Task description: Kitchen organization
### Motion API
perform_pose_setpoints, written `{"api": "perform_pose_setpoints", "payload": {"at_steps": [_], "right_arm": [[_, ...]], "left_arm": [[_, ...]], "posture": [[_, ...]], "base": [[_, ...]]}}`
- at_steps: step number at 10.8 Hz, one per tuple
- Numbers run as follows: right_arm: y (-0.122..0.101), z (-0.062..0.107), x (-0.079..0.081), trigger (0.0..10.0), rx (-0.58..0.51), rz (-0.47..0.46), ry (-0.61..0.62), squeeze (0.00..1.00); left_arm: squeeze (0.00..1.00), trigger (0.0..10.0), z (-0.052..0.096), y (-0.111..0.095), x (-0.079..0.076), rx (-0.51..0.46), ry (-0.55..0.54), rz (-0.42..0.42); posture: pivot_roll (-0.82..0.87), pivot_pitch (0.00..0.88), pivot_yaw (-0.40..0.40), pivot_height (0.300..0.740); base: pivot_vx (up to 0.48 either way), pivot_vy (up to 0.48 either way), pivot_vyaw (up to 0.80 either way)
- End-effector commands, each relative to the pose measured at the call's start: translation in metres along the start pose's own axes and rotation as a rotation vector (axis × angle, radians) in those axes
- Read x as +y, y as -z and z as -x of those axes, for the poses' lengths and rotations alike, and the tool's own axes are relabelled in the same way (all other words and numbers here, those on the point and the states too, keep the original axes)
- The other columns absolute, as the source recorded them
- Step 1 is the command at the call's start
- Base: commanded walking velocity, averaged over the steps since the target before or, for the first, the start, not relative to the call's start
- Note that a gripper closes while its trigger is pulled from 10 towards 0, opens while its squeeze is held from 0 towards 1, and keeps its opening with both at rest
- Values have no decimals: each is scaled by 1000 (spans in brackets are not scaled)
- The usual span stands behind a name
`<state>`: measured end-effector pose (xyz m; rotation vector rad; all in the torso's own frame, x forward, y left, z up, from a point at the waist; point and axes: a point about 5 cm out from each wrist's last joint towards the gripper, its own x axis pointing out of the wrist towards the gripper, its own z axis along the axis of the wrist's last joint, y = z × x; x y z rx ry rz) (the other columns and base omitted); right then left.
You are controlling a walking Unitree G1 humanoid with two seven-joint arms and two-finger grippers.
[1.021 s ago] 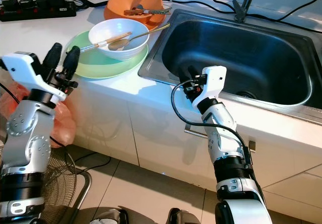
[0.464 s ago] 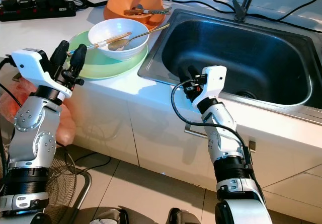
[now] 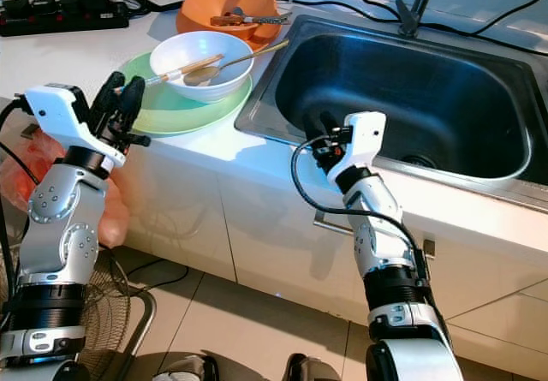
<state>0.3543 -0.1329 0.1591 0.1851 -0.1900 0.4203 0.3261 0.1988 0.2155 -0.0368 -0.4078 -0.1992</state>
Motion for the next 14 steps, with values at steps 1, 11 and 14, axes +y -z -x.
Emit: {"api": "perform_pose_setpoints", "payload": {"at_steps": [1, 11, 14], "right_arm": [[29, 15, -8, 10000, 122, -49, 54, 0], [30, 14, -8, 10000, 130, -48, 51, 0], [29, 13, -8, 10000, 124, -47, 54, 0]], "left_arm": [[0, 0, -3, -2, -4, -11, 13, -7], [0, 10000, -21, -51, -34, -198, 154, 26], [0, 10000, -34, -67, -78, -263, 323, 103]], "posture": [[54, 139, -27, 740], [60, 133, -33, 740], [58, 132, -32, 740]], "base": [[0, 0, 0], [0, 0, 0], [0, 0, 0]]}}
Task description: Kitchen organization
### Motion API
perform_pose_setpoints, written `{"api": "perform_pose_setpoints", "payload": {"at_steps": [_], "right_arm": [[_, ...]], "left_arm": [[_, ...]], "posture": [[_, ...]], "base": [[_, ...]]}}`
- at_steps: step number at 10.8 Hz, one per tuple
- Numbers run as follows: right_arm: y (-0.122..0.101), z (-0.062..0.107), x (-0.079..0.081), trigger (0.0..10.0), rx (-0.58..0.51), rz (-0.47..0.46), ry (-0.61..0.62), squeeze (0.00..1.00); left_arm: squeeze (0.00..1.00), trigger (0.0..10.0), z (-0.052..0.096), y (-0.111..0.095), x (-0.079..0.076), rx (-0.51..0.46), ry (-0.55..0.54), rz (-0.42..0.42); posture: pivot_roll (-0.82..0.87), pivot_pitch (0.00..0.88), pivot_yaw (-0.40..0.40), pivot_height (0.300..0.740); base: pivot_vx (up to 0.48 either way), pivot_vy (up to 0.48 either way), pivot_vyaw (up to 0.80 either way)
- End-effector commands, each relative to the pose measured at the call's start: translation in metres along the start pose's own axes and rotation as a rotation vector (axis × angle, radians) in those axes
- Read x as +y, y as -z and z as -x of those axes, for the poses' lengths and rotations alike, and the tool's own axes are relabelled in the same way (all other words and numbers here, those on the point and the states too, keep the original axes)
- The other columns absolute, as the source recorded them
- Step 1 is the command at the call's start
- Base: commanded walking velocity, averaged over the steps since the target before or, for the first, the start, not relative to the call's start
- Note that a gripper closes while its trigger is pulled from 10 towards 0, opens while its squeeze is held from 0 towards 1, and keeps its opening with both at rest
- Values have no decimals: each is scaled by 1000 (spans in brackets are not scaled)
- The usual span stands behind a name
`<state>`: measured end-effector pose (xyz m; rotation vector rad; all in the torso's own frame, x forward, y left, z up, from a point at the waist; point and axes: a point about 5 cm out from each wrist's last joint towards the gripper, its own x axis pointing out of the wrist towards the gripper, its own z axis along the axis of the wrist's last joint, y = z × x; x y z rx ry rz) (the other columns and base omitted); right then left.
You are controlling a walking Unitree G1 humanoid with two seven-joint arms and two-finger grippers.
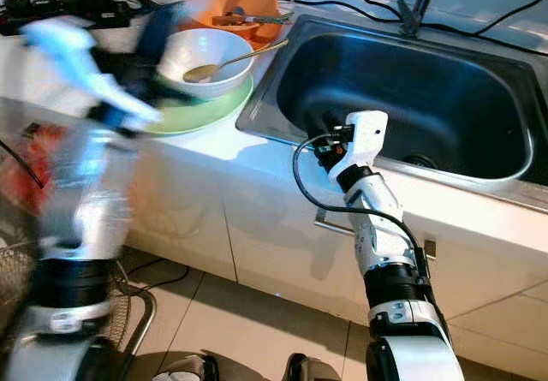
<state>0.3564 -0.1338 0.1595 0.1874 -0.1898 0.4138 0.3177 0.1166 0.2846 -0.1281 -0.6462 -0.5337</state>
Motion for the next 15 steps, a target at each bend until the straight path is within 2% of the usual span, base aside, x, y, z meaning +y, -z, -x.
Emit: {"api": "perform_pose_setpoints", "payload": {"at_steps": [1, 3, 5, 9, 11, 12, 13, 14, 15], "right_arm": [[29, 14, -7, 10000, 123, -41, 52, 0], [28, 14, -8, 10000, 117, -38, 63, 0], [25, 13, -11, 10000, 109, -32, 88, 0], [15, 9, -19, 10000, 78, -45, 141, 0], [11, 7, -23, 10000, 77, -44, 167, 0], [10, 7, -23, 10000, 84, -40, 167, 267], [9, 7, -25, 10000, 80, -49, 178, 1000], [7, 6, -29, 10000, 77, -73, 211, 1000], [-2, 4, -35, 10000, 43, -131, 252, 553]], "left_arm": [[0, 10000, -9, -5, -14, -25, 66, 23], [0, 10000, -22, 3, -51, -27, 191, 117], [0, 10000, -24, 13, -66, -4, 232, 183], [0, 10000, -16, 39, -76, 68, 221, 277], [0, 10000, -11, 49, -73, 91, 174, 328], [0, 10000, -9, 53, -69, 92, 133, 362], [0, 10000, -7, 55, -66, 92, 107, 382], [0, 10000, -6, 56, -63, 89, 88, 404], [0, 10000, -5, 57, -62, 92, 76, 418]], "posture": [[54, 131, -30, 740], [50, 130, -26, 740], [48, 133, -23, 740], [47, 133, -24, 740], [44, 133, -24, 740], [43, 135, -24, 740], [44, 135, -24, 740], [45, 136, -24, 740], [42, 135, -23, 740]], "base": [[0, 0, 0], [0, 0, 0], [0, 0, 0], [0, 0, 0], [0, 0, 0], [0, 0, 0], [0, 0, 0], [0, 0, 0], [0, 0, 0]]}}
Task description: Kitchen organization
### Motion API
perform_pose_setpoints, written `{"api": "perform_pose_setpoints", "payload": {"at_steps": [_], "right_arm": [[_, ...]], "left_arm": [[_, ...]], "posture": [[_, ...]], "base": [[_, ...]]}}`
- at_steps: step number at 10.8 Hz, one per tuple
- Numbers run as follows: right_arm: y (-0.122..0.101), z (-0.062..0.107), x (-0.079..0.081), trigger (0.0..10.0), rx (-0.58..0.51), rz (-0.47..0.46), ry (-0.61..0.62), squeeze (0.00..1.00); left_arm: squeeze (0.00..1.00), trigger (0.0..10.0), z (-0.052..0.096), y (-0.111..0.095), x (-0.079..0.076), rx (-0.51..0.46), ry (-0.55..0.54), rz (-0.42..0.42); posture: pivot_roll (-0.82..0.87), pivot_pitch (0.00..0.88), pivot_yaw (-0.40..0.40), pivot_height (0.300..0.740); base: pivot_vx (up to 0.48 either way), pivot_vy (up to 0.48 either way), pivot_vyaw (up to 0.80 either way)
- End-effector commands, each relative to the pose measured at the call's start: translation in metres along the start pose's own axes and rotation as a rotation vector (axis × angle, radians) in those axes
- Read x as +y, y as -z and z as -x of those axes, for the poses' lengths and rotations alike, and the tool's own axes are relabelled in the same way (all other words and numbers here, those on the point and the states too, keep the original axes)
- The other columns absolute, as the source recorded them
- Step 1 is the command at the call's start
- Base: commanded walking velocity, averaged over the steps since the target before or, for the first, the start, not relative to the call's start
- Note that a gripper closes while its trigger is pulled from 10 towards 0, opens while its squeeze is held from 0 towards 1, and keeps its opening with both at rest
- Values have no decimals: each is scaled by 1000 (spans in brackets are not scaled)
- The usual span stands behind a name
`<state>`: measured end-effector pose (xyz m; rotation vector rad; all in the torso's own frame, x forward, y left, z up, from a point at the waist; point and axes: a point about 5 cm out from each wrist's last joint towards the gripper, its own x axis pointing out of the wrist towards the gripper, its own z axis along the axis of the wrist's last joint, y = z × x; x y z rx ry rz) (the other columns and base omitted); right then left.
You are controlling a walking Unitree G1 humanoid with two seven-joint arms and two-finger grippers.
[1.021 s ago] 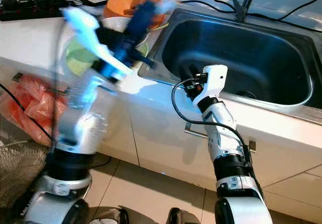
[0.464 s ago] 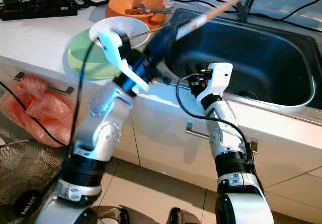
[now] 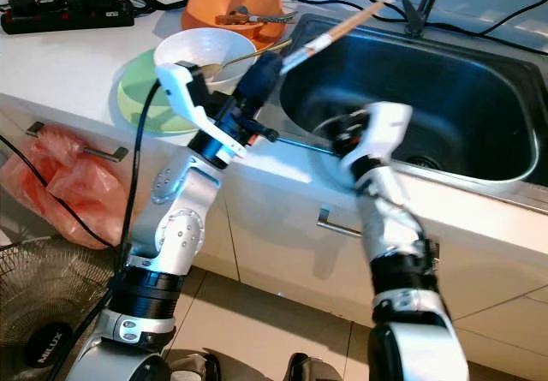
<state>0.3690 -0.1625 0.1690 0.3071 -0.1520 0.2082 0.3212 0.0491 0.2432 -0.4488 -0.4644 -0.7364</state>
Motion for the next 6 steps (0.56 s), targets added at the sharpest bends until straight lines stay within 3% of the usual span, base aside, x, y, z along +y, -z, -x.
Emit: {"api": "perform_pose_setpoints", "payload": {"at_steps": [1, 5, 6], "right_arm": [[-3, 1, -8, 10000, 9, -19, 36, 0], [-41, -8, -10, 10000, -88, -20, 64, 0], [-50, -8, -7, 10000, -118, -31, 48, 859]], "left_arm": [[0, 10000, 2, 6, -1, 10, -12, 37], [0, 10000, 3, 8, -1, 14, -13, 59], [0, 10000, 4, 10, -1, 20, -15, 66]], "posture": [[39, 133, -22, 740], [34, 126, -23, 740], [30, 124, -23, 740]], "base": [[0, 0, 0], [0, 0, 0], [0, 0, 0]]}}
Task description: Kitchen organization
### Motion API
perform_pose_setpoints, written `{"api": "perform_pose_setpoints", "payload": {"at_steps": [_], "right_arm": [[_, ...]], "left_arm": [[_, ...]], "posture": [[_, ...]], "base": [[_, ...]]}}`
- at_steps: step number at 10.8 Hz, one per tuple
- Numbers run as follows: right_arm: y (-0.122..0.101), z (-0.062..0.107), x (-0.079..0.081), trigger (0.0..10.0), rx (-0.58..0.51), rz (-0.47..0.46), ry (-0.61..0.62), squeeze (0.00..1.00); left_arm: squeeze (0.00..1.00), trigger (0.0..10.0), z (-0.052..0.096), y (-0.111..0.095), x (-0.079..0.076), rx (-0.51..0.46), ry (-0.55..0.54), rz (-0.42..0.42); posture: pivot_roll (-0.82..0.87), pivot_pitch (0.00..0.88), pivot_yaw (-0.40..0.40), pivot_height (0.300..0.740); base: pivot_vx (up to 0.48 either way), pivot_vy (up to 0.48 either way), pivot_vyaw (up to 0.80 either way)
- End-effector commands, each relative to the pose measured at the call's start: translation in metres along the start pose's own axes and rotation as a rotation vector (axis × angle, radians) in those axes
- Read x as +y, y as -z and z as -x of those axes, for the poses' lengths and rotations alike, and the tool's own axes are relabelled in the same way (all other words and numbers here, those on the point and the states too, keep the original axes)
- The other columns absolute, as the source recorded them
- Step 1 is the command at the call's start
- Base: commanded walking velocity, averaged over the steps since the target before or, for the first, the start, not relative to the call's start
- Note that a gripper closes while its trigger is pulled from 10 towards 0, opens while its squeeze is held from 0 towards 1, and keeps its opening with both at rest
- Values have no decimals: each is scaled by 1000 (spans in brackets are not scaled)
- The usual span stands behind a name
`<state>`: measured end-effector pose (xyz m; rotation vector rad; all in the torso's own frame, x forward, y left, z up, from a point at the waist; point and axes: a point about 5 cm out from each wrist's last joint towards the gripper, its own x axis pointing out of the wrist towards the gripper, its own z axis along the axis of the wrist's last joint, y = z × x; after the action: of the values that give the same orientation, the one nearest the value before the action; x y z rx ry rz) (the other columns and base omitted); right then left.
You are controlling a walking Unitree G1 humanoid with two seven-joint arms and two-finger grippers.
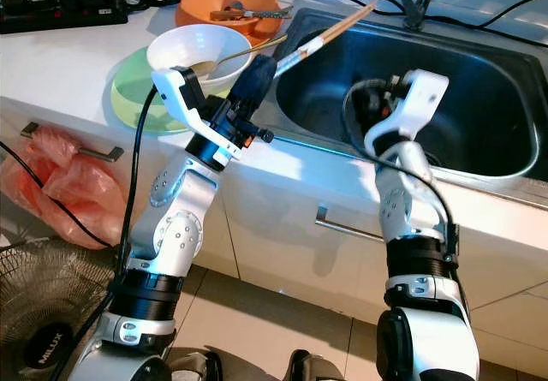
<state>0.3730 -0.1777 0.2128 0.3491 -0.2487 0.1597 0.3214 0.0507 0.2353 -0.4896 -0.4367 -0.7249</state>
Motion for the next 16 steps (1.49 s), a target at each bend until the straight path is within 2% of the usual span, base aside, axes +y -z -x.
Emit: {"api": "perform_pose_setpoints", "payload": {"at_steps": [1, 2, 3, 4, 5, 8, 10, 11, 12, 14, 16], "right_arm": [[-10, -1, -1, 10000, -28, -14, 1, 1000], [-11, -2, 2, 10000, -15, -55, 1, 318], [-8, 0, 0, 10000, -1, -107, 14, 0], [-4, 2, -1, 10000, 18, -183, 13, 0], [1, 6, -2, 10000, 37, -234, 10, 1000], [8, 9, -14, 10000, 54, -351, 78, 1000], [7, 10, -15, 10000, 36, -485, 80, 1000], [7, 10, -14, 10000, 39, -510, 77, 851], [3, 9, -11, 10000, 30, -548, 52, 0], [-3, 7, -3, 10000, 7, -668, 7, 0], [-9, 7, 2, 10000, -26, -730, -40, 0]], "left_arm": [[0, 10000, -1, 5, -4, 15, 10, 31], [0, 10000, -1, 8, -5, 21, 11, 44], [0, 10000, 0, 9, -6, 24, 9, 49], [0, 10000, 0, 10, -5, 26, 6, 52], [0, 10000, 1, 9, -4, 25, -1, 51], [0, 10000, 1, 9, -3, 23, -6, 51], [0, 10000, 1, 9, -3, 27, -9, 50], [0, 10000, 2, 9, -3, 30, -8, 50], [0, 10000, 2, 10, -4, 33, -5, 51], [0, 10000, 1, 12, -6, 44, 3, 53], [0, 10000, 2, 12, -6, 51, 6, 48]], "posture": [[30, 124, -24, 740], [32, 126, -26, 740], [33, 130, -26, 740], [33, 132, -27, 740], [33, 135, -27, 740], [34, 141, -25, 740], [33, 145, -24, 740], [33, 145, -24, 740], [33, 146, -23, 740], [32, 146, -23, 740], [34, 147, -23, 740]], "base": [[0, 0, 0], [0, 0, 0], [0, 0, 0], [0, 0, 0], [0, 0, 0], [0, 0, 0], [0, 0, 0], [0, 0, 0], [0, 0, 0], [0, 0, 0], [0, 0, 0]]}}
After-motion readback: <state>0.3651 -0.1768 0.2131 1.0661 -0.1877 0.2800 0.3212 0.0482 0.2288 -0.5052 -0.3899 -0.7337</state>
